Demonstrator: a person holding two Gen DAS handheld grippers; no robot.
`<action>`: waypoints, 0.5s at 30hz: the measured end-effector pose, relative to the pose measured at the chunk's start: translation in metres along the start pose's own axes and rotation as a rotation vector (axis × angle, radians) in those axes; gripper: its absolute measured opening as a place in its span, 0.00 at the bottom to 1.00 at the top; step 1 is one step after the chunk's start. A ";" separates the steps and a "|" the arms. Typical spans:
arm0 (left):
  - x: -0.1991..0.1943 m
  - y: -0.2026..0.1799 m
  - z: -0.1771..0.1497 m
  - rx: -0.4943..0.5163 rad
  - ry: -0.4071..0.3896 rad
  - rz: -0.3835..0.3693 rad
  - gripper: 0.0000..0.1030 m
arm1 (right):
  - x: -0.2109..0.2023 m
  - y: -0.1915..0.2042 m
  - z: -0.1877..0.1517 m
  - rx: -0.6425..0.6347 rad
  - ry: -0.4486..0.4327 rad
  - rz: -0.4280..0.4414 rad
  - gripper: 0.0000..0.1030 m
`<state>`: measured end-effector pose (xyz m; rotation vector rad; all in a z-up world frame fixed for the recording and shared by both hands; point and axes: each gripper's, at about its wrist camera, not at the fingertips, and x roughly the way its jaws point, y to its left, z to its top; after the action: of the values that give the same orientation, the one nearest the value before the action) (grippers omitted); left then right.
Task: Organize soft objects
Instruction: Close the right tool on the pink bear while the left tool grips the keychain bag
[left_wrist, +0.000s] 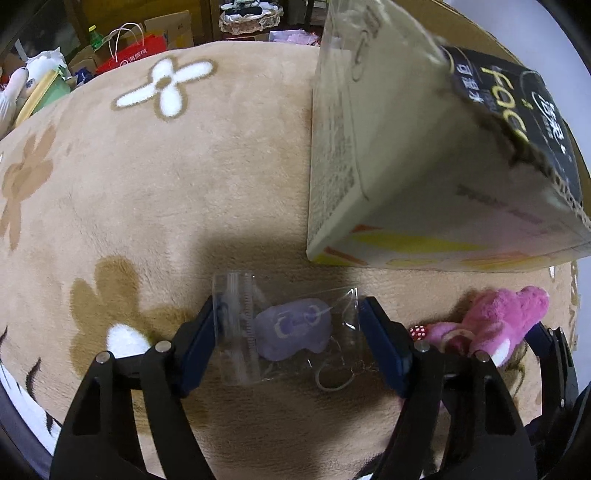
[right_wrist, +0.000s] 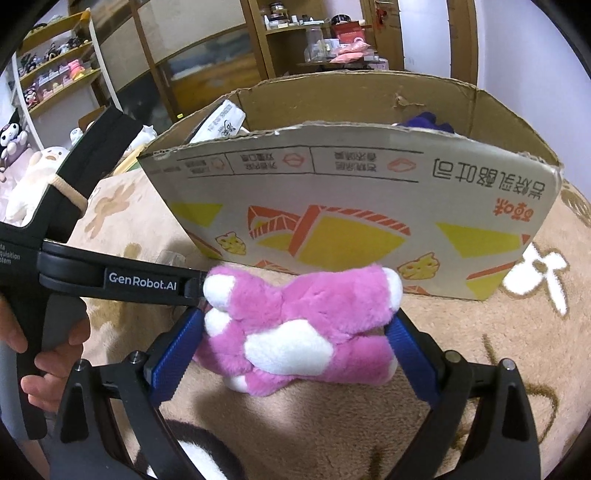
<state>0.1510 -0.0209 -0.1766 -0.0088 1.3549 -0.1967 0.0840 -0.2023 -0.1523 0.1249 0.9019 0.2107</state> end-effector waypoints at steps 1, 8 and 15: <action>-0.001 0.000 -0.001 -0.001 -0.002 0.002 0.71 | 0.000 0.000 -0.001 0.000 -0.003 0.000 0.97; -0.012 0.003 -0.012 -0.010 -0.016 0.009 0.67 | -0.006 -0.003 -0.003 0.019 -0.016 0.021 0.89; -0.030 0.011 -0.013 -0.038 -0.018 0.024 0.66 | 0.001 -0.022 -0.002 0.129 0.016 0.087 0.89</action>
<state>0.1341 -0.0040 -0.1518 -0.0258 1.3405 -0.1506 0.0858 -0.2232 -0.1590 0.2831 0.9270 0.2342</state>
